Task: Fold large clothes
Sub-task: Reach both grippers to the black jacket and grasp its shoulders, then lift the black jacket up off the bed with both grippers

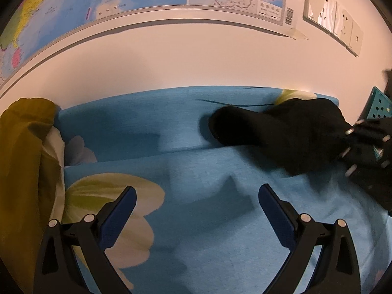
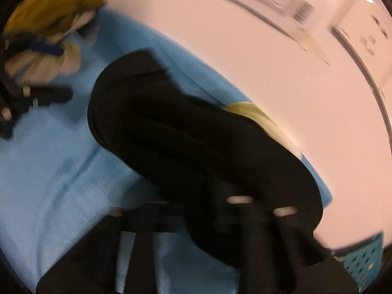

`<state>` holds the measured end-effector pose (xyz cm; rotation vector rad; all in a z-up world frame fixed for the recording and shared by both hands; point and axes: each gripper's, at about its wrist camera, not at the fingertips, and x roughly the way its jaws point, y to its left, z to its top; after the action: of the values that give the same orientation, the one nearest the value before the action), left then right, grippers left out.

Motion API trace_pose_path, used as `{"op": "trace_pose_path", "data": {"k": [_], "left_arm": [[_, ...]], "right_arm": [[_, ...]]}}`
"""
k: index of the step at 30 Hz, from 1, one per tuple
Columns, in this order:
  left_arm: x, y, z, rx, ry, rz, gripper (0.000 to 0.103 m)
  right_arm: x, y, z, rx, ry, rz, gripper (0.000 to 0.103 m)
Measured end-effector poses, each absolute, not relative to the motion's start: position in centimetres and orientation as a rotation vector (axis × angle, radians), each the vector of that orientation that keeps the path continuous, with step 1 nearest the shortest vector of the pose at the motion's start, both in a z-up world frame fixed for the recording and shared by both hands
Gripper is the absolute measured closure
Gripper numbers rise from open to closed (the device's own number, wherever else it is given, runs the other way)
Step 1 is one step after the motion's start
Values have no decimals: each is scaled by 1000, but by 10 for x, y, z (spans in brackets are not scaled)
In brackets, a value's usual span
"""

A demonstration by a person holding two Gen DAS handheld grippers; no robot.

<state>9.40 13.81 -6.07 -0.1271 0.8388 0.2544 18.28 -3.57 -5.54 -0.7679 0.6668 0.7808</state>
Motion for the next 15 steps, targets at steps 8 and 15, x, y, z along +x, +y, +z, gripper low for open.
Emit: {"op": "trace_pose_path", "data": {"k": [8,15], "left_arm": [[103,124,-41,-54,729,125,7],[122,50,-24,58,625,-249,7]], "right_arm": [[184,-144,88,-363,457,631,97],[195,-235,140,-140,419,510,98]]}}
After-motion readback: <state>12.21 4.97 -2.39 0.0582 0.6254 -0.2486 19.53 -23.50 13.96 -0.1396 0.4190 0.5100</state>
